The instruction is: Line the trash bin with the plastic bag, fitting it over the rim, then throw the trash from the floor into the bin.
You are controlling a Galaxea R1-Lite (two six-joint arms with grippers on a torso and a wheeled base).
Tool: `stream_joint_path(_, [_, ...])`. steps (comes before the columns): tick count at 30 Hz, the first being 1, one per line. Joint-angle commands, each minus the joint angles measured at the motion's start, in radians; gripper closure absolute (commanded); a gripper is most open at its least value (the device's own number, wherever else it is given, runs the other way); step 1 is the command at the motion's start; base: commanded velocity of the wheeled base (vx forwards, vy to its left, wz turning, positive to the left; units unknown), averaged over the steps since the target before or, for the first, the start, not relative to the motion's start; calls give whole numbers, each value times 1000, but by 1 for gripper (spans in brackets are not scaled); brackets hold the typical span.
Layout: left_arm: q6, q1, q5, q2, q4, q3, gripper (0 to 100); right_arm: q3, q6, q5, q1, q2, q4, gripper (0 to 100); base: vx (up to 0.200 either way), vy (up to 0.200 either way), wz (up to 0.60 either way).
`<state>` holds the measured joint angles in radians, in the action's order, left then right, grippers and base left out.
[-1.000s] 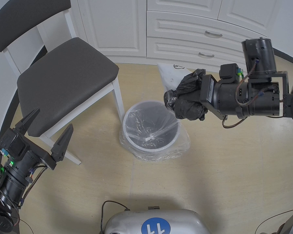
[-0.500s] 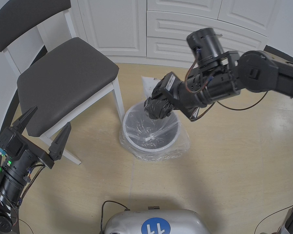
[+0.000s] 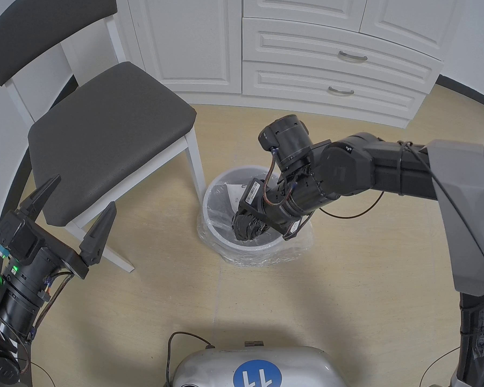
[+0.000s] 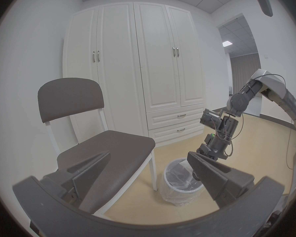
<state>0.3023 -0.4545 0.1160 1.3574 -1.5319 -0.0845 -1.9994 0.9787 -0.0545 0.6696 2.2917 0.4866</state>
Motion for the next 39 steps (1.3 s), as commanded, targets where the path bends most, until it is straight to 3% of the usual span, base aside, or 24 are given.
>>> stream_joint_path(1, [0,0,1,0,-1,3,0,-1,0,1,-10,68,-22,100,0,0,0])
stream_joint_path(18, [40,0,-1,-3,-1,31,0,-1,57,33,-67,262,-324,100,0,0,0])
stream_joint_path(39, [44,0,-1,3,-1,38,0,-1,67,76,-73,347,-465,100,0,0,0])
